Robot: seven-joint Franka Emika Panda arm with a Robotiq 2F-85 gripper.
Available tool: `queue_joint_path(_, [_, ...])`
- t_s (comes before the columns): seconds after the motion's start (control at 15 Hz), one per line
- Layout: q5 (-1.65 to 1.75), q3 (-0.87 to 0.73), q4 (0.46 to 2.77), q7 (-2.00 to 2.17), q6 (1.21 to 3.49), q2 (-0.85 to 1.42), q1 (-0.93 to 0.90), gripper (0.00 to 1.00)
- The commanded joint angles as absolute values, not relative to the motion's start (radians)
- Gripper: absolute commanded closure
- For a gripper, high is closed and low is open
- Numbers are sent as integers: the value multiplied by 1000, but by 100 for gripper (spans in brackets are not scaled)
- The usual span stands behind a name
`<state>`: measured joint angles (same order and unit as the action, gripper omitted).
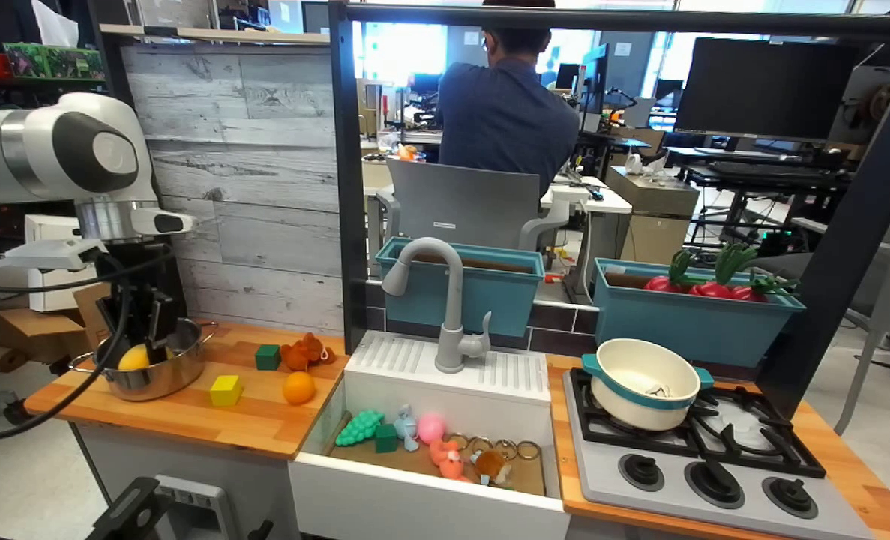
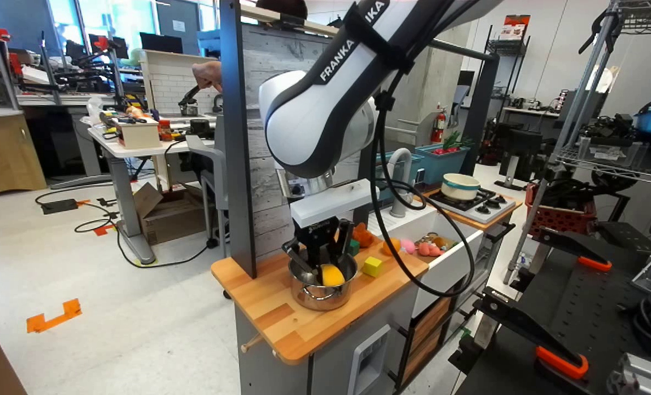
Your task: Remove the yellow plush toy from the silver pot, put it in the sink and put the yellow block, plastic orange and brown toy in the silver pot
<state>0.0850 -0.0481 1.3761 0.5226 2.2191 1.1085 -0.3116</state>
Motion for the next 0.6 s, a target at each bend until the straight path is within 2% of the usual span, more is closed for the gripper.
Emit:
queue_joint_path(0.0, [72, -55, 1412, 524, 2221, 1030, -320, 97])
queue_joint_path(0.13, [81, -62, 1478, 528, 2245, 941, -324, 94])
queue_joint_path(0.33, [99, -73, 1589, 533, 2296, 789, -328, 97])
queue_joint_path(0.53, [94, -67, 1705, 523, 2344, 627, -309, 95])
